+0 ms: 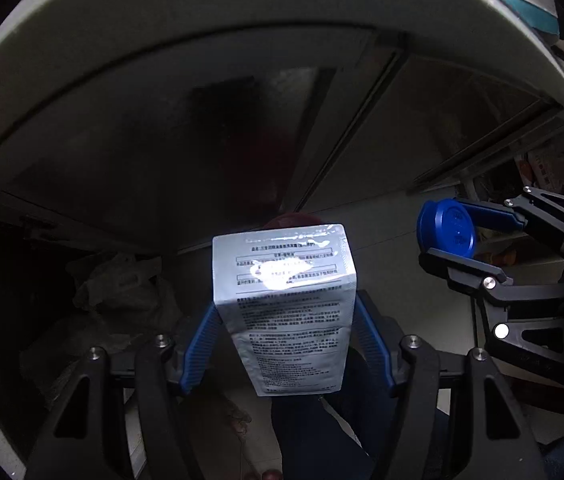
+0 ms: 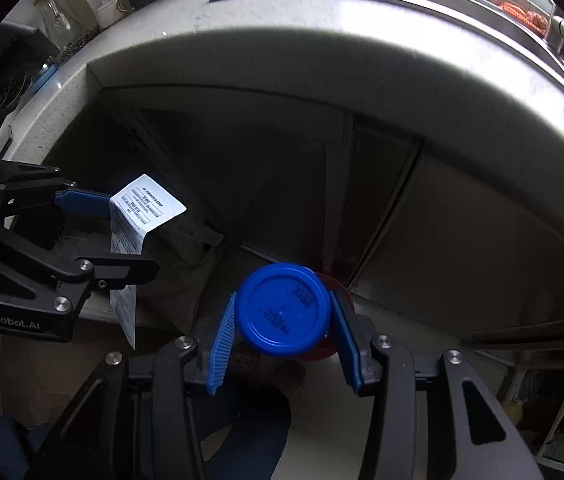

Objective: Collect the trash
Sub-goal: 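Lower the sachet and blue cap toward the red bin, then open the left gripper over the bin while right releases the cap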

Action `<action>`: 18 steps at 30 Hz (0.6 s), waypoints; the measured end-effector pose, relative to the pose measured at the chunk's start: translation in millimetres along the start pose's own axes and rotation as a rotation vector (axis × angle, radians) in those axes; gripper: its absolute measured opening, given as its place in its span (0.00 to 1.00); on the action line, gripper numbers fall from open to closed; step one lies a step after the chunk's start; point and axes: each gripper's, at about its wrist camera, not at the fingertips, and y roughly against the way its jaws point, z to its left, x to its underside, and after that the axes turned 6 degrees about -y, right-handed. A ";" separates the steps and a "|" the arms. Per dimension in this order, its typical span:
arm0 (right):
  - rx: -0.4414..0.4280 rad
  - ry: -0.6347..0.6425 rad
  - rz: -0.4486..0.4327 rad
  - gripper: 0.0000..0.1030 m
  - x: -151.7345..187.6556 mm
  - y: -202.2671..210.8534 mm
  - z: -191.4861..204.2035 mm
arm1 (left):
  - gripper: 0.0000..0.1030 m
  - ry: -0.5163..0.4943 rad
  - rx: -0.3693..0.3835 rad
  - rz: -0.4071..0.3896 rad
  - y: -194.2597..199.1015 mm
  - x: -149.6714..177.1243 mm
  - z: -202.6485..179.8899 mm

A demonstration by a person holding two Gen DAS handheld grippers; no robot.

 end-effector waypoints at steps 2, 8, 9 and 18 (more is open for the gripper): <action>0.001 -0.011 0.008 0.42 8.4 -23.5 -9.1 | 0.61 -0.006 0.011 0.012 -29.5 2.0 -2.6; 0.032 -0.055 0.044 0.42 26.5 -92.0 -35.9 | 0.61 -0.049 0.051 0.045 -113.7 -2.6 -17.0; 0.038 -0.063 0.048 0.42 29.5 -100.5 -37.7 | 0.61 -0.059 0.052 0.051 -126.2 -3.5 -20.2; 0.045 -0.103 0.057 0.42 56.8 -123.2 -53.5 | 0.68 -0.097 0.099 0.079 -167.6 -15.5 -30.6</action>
